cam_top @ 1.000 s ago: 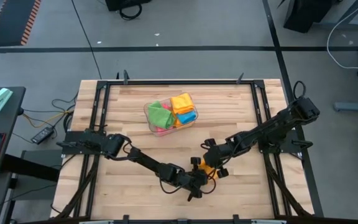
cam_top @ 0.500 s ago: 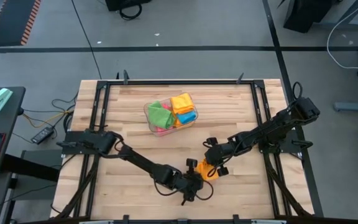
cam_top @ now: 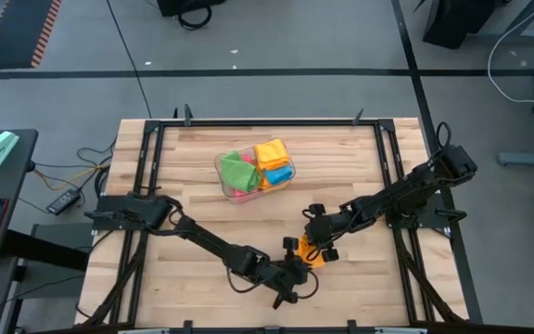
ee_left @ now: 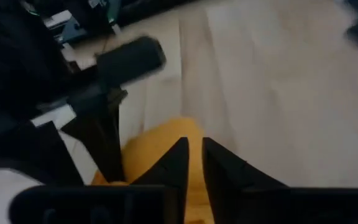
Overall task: Fold microfiber towels
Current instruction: Put the folded orange microfiber cloth into the transparent bin
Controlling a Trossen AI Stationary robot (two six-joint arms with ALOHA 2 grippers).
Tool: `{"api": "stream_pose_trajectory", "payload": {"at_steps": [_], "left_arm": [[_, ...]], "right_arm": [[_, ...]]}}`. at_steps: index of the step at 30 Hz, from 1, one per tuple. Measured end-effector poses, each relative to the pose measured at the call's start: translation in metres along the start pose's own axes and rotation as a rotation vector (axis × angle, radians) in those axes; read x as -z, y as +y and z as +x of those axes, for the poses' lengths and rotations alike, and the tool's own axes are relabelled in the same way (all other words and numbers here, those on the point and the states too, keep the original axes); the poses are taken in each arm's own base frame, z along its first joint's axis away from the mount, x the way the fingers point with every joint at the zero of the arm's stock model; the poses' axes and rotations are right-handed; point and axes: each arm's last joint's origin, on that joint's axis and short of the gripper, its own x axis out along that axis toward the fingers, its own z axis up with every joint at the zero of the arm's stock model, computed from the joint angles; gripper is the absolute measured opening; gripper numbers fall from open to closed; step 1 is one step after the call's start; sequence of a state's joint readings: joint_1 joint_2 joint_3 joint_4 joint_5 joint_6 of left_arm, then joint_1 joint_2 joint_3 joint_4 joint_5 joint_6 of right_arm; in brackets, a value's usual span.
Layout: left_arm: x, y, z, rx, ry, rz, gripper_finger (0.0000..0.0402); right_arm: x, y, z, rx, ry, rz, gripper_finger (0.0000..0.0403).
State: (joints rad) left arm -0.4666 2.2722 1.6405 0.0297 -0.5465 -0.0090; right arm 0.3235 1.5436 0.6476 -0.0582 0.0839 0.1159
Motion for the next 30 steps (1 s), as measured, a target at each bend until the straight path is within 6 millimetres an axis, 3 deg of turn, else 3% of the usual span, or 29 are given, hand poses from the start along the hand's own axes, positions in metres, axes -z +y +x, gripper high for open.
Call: {"api": "stream_pose_trajectory", "payload": {"at_steps": [5, 12, 16, 21, 30], "left_arm": [[0.007, -0.005, 0.005, 0.032, 0.005, 0.184, 0.0121], [0.008, -0.014, -0.001, 0.075, 0.008, 0.260, 0.0266], [0.018, -0.014, 0.007, 0.050, 0.050, 0.302, 0.0318], [0.033, -0.014, 0.018, -0.012, 0.107, 0.432, 0.0323], [0.041, 0.000, 0.024, -0.098, 0.191, 0.482, 0.0264]], "right_arm": [[0.000, 0.000, 0.000, 0.005, -0.005, 0.019, 0.0182], [-0.001, 0.000, 0.000, 0.005, -0.008, 0.047, 0.0186], [-0.001, 0.000, 0.000, 0.004, -0.009, 0.061, 0.0186], [-0.001, 0.000, 0.000, 0.004, -0.014, 0.069, 0.0186], [-0.002, 0.001, 0.000, -0.021, -0.014, 0.085, 0.0186]]}}
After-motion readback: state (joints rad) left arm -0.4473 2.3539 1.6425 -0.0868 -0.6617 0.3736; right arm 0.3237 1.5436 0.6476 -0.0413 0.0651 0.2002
